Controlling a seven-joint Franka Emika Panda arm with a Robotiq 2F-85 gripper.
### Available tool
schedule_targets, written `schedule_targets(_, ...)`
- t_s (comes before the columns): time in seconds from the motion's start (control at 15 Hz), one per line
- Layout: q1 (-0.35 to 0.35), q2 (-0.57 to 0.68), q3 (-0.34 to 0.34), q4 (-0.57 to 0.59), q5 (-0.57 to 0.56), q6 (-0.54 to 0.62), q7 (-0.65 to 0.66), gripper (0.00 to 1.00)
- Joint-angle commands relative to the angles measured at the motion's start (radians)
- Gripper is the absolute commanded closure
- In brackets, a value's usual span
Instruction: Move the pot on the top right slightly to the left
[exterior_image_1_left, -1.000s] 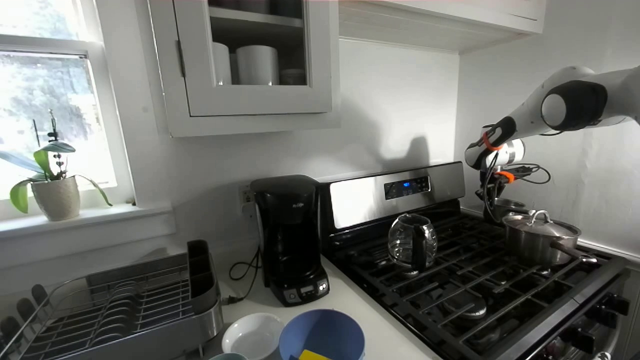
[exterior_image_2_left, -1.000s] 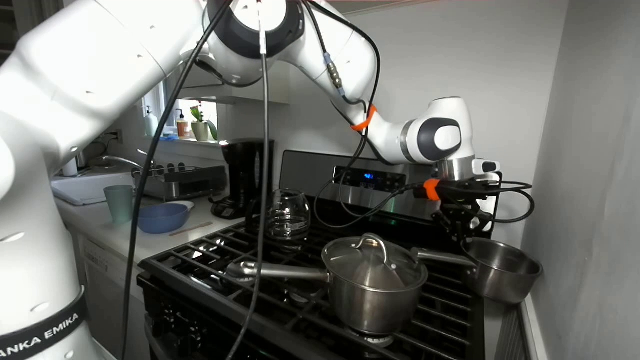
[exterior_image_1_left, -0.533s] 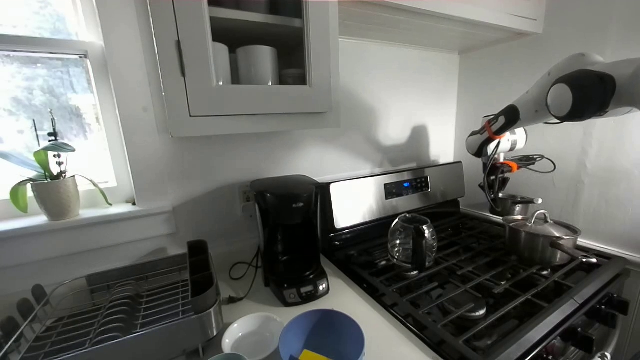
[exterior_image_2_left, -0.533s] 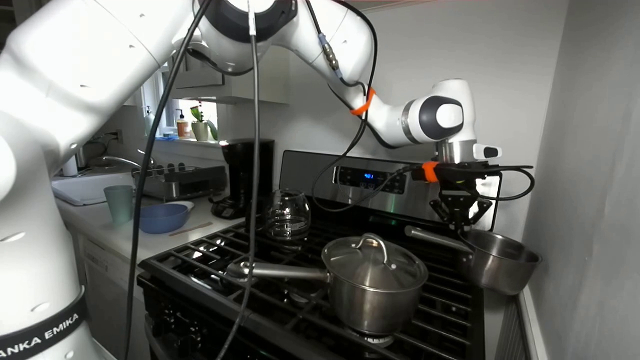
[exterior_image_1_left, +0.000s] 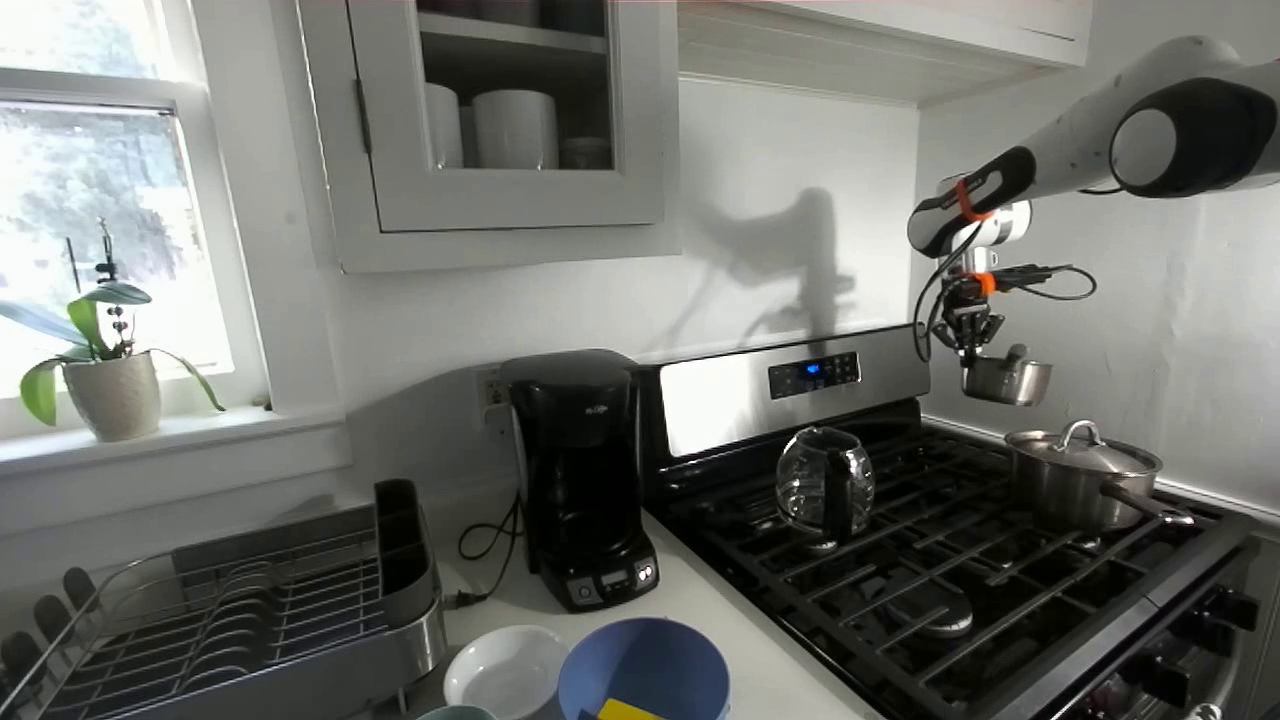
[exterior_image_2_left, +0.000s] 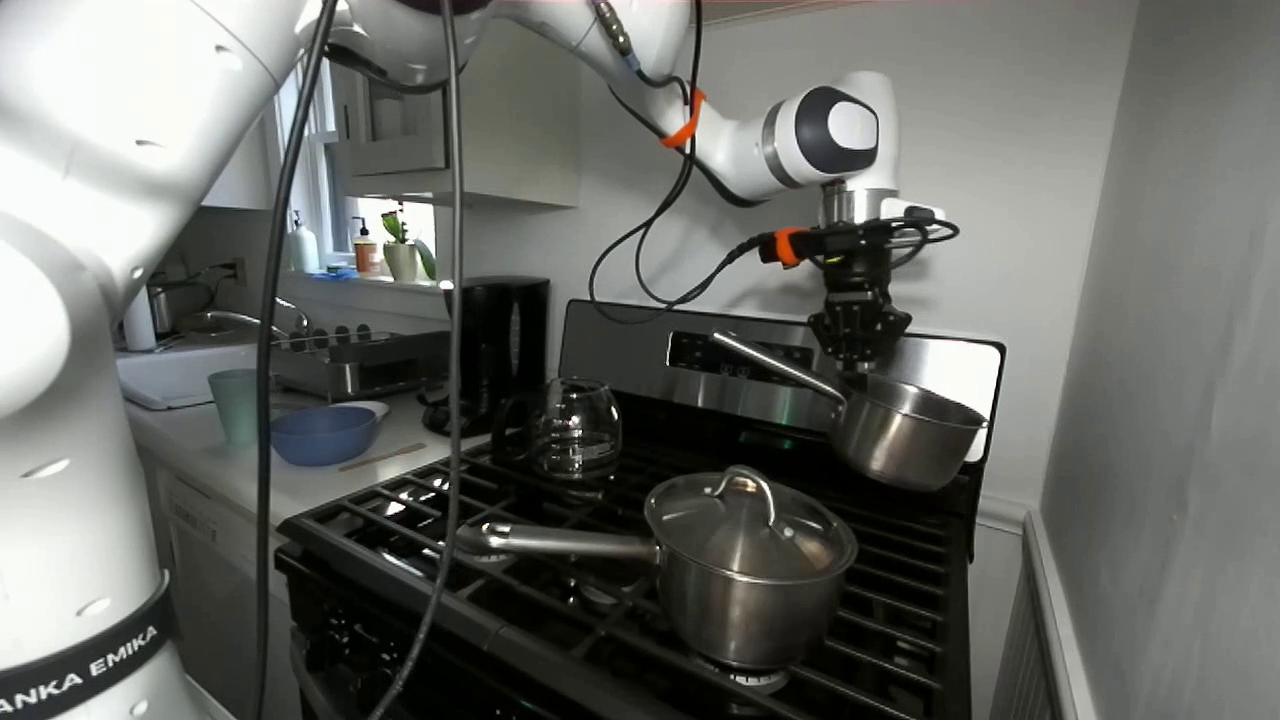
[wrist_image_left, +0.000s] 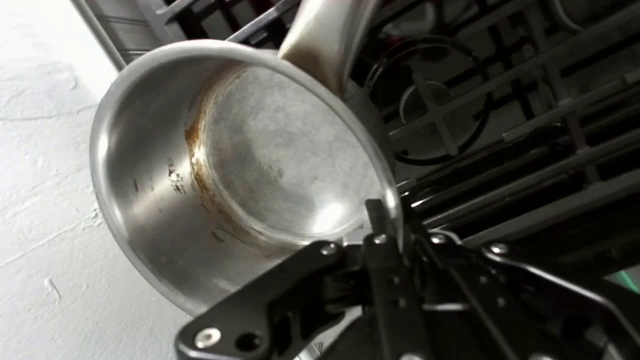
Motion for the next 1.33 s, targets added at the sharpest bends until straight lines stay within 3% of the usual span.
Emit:
schedule_targets(0.0, 0.066, -0.013, -0.015, 0.018, 0.001, -0.045, 0.224, 0.98)
schedule_targets(0.27, 0.11, 0.018, -0.012, 0.032, 0.009, -0.001, 0.392, 0.98)
schedule_targets(0.4, 0.107, 0.014, -0.004, 0.008, 0.011, -0.009, 0.354, 0.92)
schedule_targets(0.73, 0.109, 0.023, -0.001, 0.008, 0.02, -0.009, 0.361, 0.92)
schedule_targets(0.8, 0.109, 0.023, -0.001, 0.009, 0.02, -0.009, 0.361, 0.98)
schedule_targets(1.27, 0.135, 0.209, -0.017, 0.158, 0.005, -0.038, 0.472, 0.98)
